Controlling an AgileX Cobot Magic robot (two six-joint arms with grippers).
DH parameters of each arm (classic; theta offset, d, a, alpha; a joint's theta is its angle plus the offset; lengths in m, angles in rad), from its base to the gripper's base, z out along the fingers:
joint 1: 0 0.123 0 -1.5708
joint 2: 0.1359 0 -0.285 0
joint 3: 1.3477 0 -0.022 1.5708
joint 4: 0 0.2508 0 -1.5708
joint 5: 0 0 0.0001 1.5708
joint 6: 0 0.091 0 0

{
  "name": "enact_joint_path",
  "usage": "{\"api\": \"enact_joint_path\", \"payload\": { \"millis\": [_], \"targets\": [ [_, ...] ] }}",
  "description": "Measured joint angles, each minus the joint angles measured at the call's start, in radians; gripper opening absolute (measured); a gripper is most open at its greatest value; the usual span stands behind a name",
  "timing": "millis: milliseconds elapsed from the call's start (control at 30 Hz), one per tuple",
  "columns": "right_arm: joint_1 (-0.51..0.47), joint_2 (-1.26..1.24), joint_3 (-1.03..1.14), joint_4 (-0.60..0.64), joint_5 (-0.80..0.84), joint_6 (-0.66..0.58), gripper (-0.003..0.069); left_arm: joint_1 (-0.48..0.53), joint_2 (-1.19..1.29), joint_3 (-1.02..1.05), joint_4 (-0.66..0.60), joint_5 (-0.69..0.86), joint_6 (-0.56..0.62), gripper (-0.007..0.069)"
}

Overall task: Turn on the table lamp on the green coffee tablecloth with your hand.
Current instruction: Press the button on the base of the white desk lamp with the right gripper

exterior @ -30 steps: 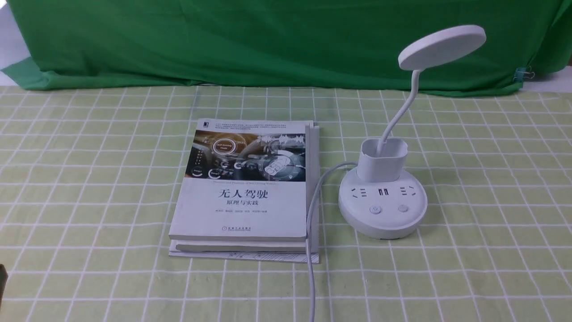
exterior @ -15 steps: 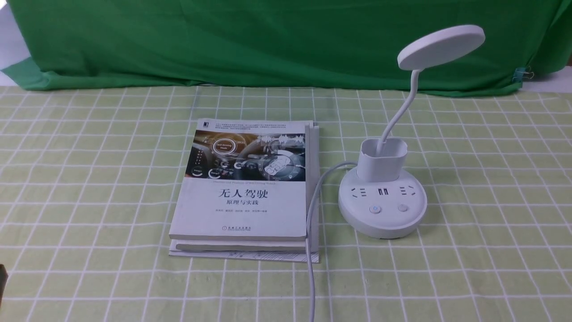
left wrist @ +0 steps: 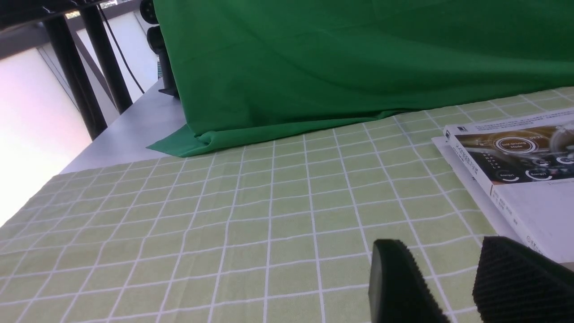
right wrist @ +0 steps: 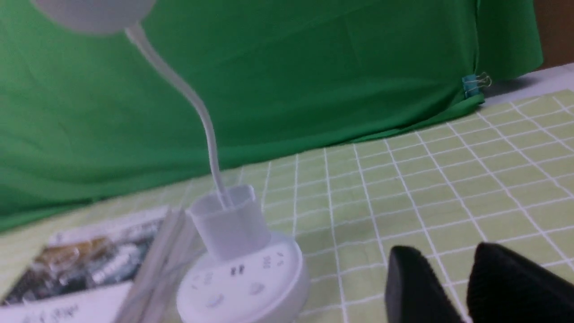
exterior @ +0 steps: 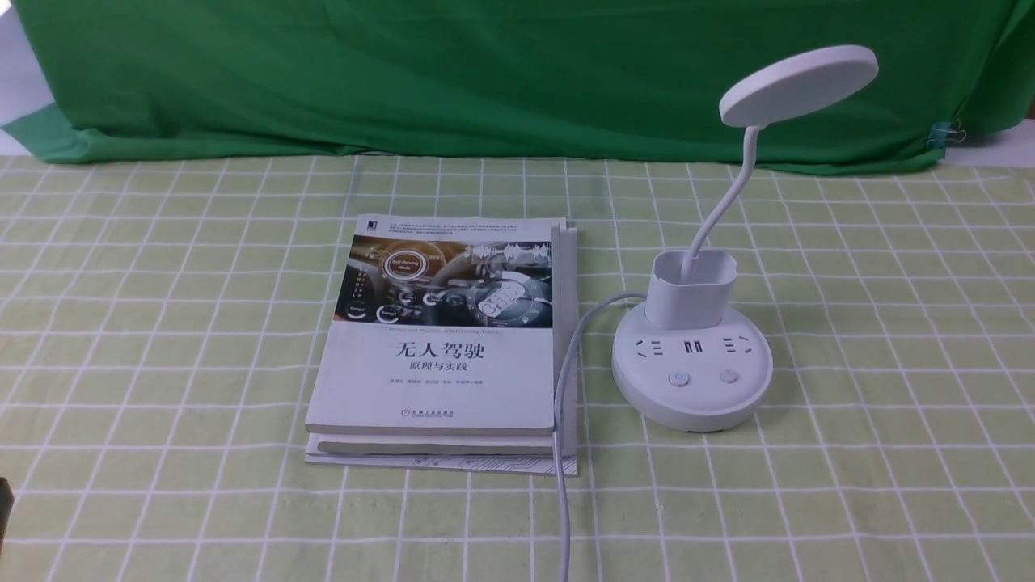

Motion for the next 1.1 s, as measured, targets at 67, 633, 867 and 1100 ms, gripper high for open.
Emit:
{"api": "enact_joint_path", "payload": {
  "millis": [67, 633, 867, 1100],
  "targets": [
    [0.000, 0.000, 0.000, 0.000, -0.045, 0.099, 0.0244, 0.000, 0.000, 0.000, 0.000, 0.000, 0.000, 0.0242],
    [0.029, 0.337, -0.358, 0.002, 0.340, -0.041, 0.0040, 0.000, 0.000, 0.000, 0.000, 0.000, 0.000, 0.0242],
    [0.037, 0.877, -0.737, -0.002, 0.791, -0.262, 0.0038, 0.000, 0.000, 0.000, 0.000, 0.000, 0.000, 0.0242],
    [0.132, 1.253, -0.926, -0.017, 0.782, -0.309, 0.0038, 0.000, 0.000, 0.000, 0.000, 0.000, 0.000, 0.0242]
  ]
}}
